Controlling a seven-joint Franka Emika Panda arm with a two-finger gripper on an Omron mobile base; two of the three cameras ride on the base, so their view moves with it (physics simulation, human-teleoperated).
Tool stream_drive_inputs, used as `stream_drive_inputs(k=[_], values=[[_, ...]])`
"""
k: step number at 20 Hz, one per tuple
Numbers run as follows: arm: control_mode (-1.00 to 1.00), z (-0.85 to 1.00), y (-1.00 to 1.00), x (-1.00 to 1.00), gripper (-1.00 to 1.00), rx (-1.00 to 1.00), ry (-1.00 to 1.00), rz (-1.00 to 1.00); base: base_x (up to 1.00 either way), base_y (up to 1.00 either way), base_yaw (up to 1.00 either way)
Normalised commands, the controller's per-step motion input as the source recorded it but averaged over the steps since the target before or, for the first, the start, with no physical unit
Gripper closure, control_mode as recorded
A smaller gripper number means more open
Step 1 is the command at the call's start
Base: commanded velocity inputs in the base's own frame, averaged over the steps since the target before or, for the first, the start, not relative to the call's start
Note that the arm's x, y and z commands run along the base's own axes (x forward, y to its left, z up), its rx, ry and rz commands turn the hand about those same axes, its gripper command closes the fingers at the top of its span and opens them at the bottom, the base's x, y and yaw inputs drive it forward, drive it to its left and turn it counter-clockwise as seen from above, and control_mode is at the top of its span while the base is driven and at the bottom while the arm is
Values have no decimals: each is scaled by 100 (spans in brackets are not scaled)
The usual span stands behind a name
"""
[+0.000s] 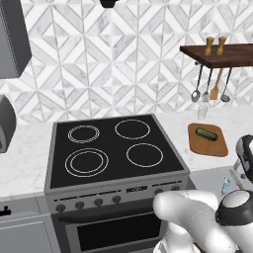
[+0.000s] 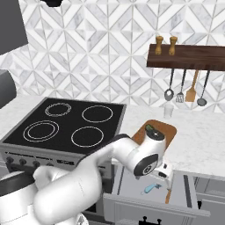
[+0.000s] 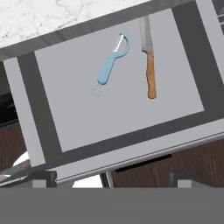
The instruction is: Place the appropriate cutting tool for cutting the cucumber skin on the cutting board.
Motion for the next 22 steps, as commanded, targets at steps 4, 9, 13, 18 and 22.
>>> stream_drive_inputs(k=[4,9,13,18,22], values=[[-100,-50,-27,17,-100,4,8,0,0,0,0],[-100,-45,-25,10,-100,10,0,1,0,0,0],[-100,-33,-10,13,-100,3,0,6,0,0,0],[-100,-30,-5,11,-100,0,0,7,0,0,0],[-100,-37,0,1,-100,0,2,7,0,0,0]])
